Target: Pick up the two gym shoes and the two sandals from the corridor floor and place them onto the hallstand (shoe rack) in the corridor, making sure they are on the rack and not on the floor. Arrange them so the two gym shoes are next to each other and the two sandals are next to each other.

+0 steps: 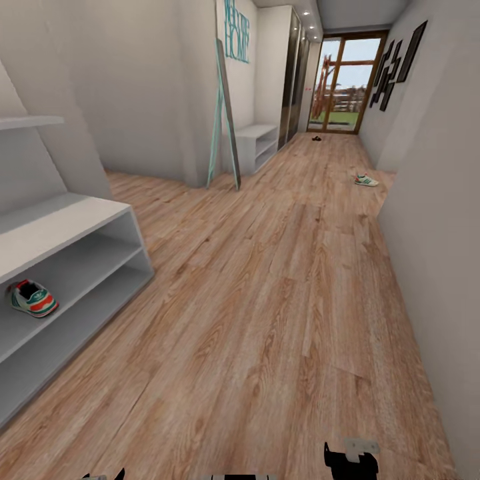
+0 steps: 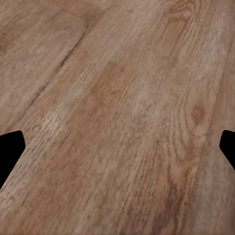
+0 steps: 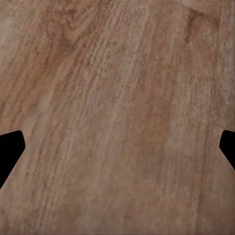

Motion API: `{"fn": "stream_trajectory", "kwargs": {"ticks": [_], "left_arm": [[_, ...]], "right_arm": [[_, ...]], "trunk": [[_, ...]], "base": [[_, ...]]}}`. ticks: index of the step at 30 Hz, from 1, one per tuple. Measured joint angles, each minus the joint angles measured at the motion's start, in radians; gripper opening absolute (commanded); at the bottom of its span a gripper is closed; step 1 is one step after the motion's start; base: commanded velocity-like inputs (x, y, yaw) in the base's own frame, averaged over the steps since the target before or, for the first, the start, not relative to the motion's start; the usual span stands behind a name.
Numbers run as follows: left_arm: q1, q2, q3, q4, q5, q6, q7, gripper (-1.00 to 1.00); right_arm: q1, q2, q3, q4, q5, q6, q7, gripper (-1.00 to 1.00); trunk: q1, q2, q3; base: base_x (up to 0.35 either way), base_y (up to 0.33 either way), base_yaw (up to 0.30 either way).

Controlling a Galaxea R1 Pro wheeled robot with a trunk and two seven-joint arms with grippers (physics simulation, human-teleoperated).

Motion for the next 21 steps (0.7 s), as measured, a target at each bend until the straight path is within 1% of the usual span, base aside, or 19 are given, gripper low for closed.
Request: {"fn": "stream_trajectory", "kwargs": {"ticks": [9,12,17,21], "left_arm": [[0.000,0.001,-0.002,-0.002,-0.002,0.000,0.000,1.00],[0.000,0.005,-0.003,-0.008,-0.003,0.000,0.000,1.00],[0.000,0.019,-0.001,-0.012,-0.002,0.000,0.000,1.00],[0.000,0.046,-0.001,-0.013,-0.001,0.000,0.000,1.00]], "right_arm": [[0.000,0.001,0.000,0.000,0.002,0.000,0.004,1.00],[0.000,0.001,0.001,0.000,0.003,0.000,0.005,1.00],[0.000,0.002,0.001,0.001,0.005,0.000,0.006,1.00],[0.000,0.002,0.002,0.001,0.006,0.000,0.006,1.00]], "trunk": [[0.000,0.000,0.000],[0.000,0.000,0.000],[0.000,0.000,0.000],[0.000,0.000,0.000]], "base": [[0.000,0.000,-0.012],[0.000,0.000,-0.003],[0.000,0.000,-0.001],[0.002,0.000,0.000]]}}
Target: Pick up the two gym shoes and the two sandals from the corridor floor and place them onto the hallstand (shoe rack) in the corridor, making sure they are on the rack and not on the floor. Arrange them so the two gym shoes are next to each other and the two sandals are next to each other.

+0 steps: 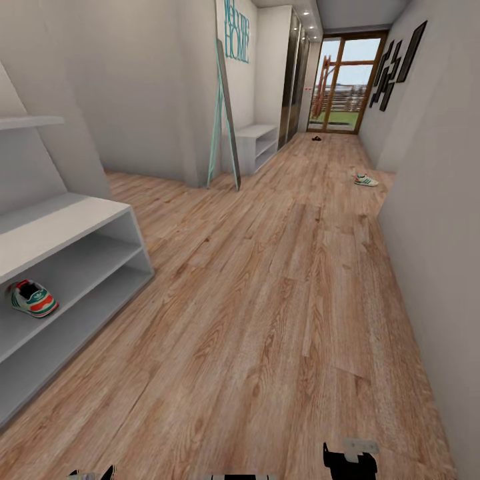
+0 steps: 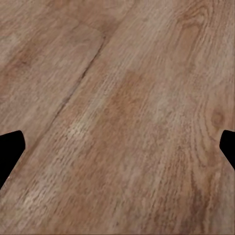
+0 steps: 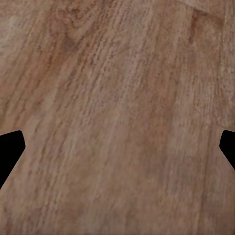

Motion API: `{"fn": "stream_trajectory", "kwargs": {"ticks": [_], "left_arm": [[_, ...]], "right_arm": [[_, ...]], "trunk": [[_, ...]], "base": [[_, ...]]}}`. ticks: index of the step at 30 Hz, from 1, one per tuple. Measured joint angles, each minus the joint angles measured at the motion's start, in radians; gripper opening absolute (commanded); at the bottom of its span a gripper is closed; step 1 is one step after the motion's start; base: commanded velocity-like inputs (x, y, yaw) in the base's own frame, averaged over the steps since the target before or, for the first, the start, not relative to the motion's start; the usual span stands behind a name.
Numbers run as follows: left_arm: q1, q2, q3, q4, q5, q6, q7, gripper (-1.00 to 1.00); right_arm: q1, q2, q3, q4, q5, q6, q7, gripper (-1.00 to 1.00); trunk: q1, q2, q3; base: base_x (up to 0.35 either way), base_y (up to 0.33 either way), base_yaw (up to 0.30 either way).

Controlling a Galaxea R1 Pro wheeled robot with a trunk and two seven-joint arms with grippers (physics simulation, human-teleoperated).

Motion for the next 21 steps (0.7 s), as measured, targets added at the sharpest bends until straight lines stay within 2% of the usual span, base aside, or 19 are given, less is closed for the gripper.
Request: {"fn": "stream_trajectory", "kwargs": {"ticks": [4,5,8,16,21], "left_arm": [[0.000,0.031,0.001,0.000,0.000,0.001,0.001,1.00],[0.000,0.049,0.005,0.000,0.001,0.002,0.001,1.00],[0.000,0.068,0.021,0.000,0.001,0.001,0.001,1.00],[0.001,0.094,0.094,-0.001,0.000,0.000,0.000,1.00],[0.001,0.102,0.117,-0.001,-0.001,0.000,0.000,1.00]], "right_arm": [[0.000,0.000,0.000,0.000,0.000,0.000,0.000,1.00],[0.000,-0.001,0.000,0.000,0.000,0.000,0.000,1.00],[0.000,-0.001,0.000,0.000,0.000,0.000,0.000,1.00],[0.000,-0.001,0.000,0.000,0.000,0.000,0.000,1.00],[0.000,-0.002,-0.001,0.000,-0.001,0.000,0.000,1.00]], "trunk": [[0.000,0.000,0.000],[-0.001,0.000,0.000],[-0.001,0.000,0.000],[-0.001,0.000,0.000],[-0.001,0.000,0.000]], "base": [[0.153,0.000,0.000],[0.284,0.000,0.000],[0.307,0.000,0.000],[0.330,0.000,0.000],[0.337,0.000,0.000]]}}
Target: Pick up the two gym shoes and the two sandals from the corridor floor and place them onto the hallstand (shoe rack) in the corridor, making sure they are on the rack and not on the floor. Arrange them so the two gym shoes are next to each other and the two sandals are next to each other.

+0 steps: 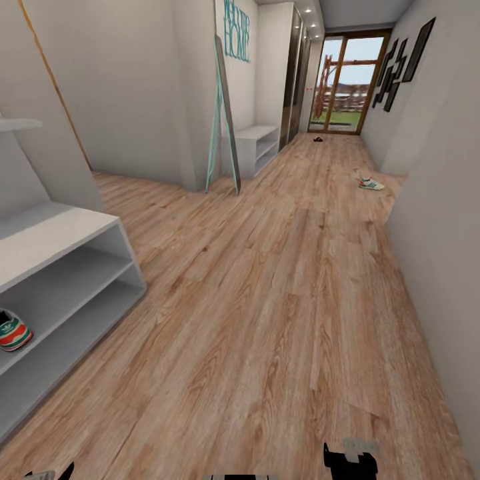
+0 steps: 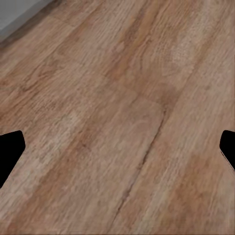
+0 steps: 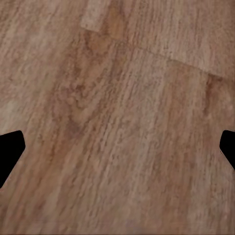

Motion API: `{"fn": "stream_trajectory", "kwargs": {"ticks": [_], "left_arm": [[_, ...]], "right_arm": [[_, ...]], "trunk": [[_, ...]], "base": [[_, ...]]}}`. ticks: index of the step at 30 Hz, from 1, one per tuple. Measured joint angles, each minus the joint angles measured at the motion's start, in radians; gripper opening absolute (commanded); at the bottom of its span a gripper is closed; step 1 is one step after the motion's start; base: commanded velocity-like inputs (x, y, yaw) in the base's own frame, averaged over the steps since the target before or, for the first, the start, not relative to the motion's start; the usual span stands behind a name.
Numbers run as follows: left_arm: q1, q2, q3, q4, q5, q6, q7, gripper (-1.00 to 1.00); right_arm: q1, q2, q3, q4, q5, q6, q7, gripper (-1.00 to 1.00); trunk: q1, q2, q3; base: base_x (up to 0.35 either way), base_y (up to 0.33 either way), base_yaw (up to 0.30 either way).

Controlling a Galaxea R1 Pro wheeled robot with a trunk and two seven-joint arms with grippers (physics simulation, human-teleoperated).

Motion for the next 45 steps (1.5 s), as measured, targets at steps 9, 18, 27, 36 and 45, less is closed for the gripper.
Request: {"fn": "stream_trajectory", "kwargs": {"ticks": [9,18,27,36,45], "left_arm": [[0.000,-0.002,0.008,-0.001,-0.005,0.000,-0.001,1.00],[0.000,-0.005,0.008,0.000,-0.006,0.000,-0.001,1.00],[0.000,-0.006,0.004,-0.001,-0.006,0.000,-0.002,1.00],[0.000,-0.007,0.005,0.000,-0.006,0.000,-0.002,1.00],[0.000,-0.007,0.009,0.001,-0.006,0.000,-0.001,1.00]], "right_arm": [[0.000,0.000,0.000,-0.001,-0.001,0.000,-0.002,1.00],[0.000,0.000,0.000,-0.002,-0.002,0.000,-0.003,1.00],[0.000,0.000,0.000,-0.002,-0.002,0.000,-0.003,1.00],[0.000,0.000,0.000,-0.002,-0.002,0.000,-0.003,1.00],[0.000,0.000,-0.001,-0.002,-0.002,0.000,-0.004,1.00]], "trunk": [[0.000,0.000,0.000],[0.000,0.000,0.000],[0.000,0.000,0.000],[0.001,0.000,0.000],[0.000,0.000,0.000]], "base": [[0.324,0.000,0.000],[0.241,0.000,-0.024],[0.176,0.000,-0.216],[0.029,0.000,-0.272],[0.118,0.000,-0.268]]}}
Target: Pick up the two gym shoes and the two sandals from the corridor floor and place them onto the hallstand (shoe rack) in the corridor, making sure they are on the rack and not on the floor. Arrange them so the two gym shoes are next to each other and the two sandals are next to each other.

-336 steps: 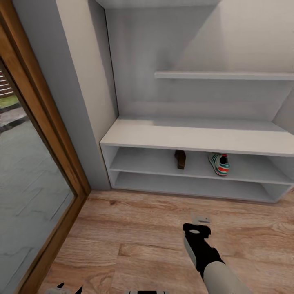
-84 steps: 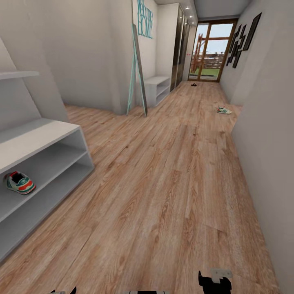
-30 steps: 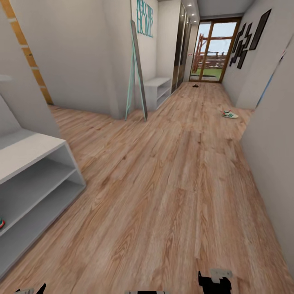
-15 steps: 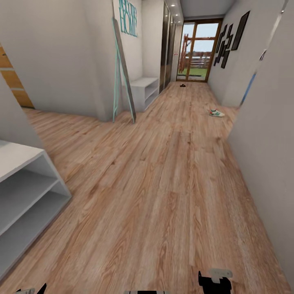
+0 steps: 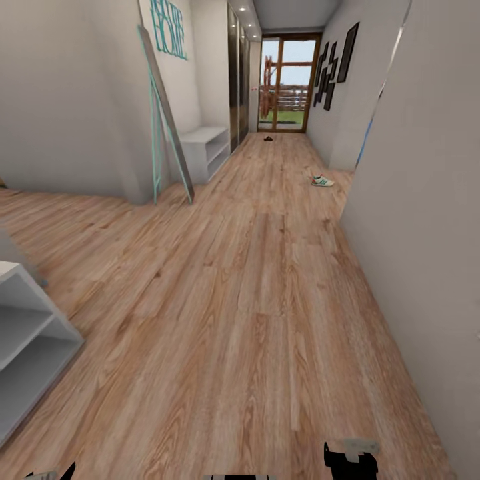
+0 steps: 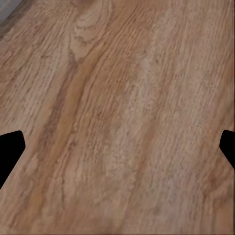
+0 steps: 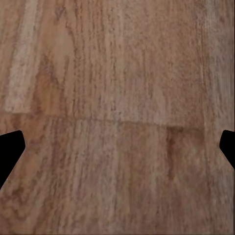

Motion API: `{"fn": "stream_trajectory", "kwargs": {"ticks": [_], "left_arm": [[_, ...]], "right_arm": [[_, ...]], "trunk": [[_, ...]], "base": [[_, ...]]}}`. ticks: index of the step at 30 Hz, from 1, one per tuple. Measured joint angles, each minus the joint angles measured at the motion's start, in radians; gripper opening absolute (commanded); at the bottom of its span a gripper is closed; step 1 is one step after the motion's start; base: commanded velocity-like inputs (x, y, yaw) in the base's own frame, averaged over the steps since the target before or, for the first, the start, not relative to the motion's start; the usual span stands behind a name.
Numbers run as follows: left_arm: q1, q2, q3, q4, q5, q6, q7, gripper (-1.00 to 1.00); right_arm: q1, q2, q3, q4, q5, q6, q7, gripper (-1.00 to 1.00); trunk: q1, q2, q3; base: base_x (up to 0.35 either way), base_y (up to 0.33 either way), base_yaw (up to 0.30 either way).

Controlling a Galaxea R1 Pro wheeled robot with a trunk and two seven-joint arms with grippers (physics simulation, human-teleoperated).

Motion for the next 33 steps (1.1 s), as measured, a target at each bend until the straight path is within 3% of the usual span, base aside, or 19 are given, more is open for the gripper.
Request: {"fn": "stream_trajectory", "kwargs": {"ticks": [11,33], "left_arm": [[0.000,0.000,0.002,0.000,0.000,0.000,0.000,1.00],[0.000,-0.004,-0.002,0.008,0.000,0.000,0.001,1.00]], "right_arm": [[0.000,0.000,0.000,0.000,0.000,0.000,0.000,1.00],[0.000,0.000,0.002,0.002,0.005,-0.002,0.006,1.00]], "trunk": [[0.000,0.000,0.000],[0.000,0.000,0.000]], "base": [[0.317,0.000,-0.182],[0.336,0.000,-0.010]]}}
